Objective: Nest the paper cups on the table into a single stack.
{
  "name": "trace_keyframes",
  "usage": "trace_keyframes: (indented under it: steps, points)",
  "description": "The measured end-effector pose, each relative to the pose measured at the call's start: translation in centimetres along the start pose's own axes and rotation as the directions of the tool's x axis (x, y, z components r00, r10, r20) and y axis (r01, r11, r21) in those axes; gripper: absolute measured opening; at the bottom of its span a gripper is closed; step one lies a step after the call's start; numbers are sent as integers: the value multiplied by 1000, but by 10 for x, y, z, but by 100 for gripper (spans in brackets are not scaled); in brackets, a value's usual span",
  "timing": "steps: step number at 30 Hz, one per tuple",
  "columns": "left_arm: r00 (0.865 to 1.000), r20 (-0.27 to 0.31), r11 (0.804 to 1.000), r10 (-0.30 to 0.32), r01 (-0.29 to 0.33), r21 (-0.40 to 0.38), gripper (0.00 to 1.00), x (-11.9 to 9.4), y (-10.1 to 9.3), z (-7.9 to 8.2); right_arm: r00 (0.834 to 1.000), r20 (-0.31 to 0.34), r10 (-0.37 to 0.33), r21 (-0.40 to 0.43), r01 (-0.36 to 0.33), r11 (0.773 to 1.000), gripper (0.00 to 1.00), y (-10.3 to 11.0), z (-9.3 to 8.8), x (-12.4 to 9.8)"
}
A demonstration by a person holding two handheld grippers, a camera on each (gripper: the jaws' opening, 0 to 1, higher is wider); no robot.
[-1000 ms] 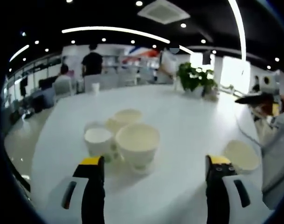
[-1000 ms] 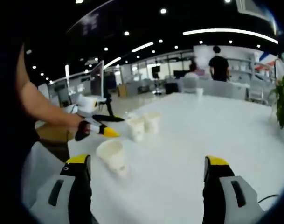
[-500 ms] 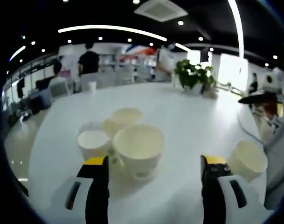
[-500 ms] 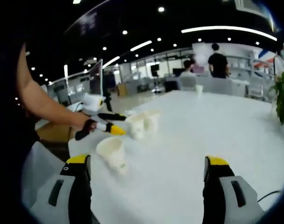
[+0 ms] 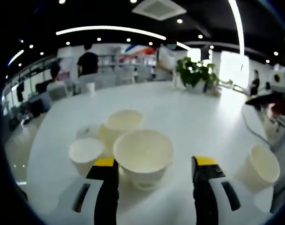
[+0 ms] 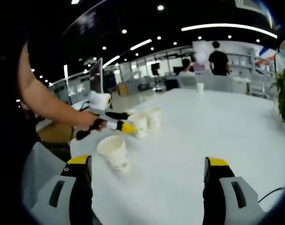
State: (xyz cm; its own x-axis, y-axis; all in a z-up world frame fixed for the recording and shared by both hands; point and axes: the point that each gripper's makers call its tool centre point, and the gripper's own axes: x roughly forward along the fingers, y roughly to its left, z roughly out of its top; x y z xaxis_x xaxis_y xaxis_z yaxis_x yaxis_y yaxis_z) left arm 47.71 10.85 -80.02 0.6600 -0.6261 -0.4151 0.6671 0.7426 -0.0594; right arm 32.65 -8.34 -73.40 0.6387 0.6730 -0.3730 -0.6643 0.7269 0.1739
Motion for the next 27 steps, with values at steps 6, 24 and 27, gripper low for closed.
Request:
trace_keyframes:
  steps: [6,24,27]
  points:
    - [1000,3,1000,25,-25,-7,55,6,4,3,1000,-4,-2,8,2,1000,98,-1,-1,0]
    - [999,3,999,34,-34,9,42,14,10,4,1000,-12,-1,20,1,1000,97,-1,-4,2]
    - [999,4,999,34,-34,8,41,13,10,4,1000,-10,-2,19,2,1000,97,-1,-3,2]
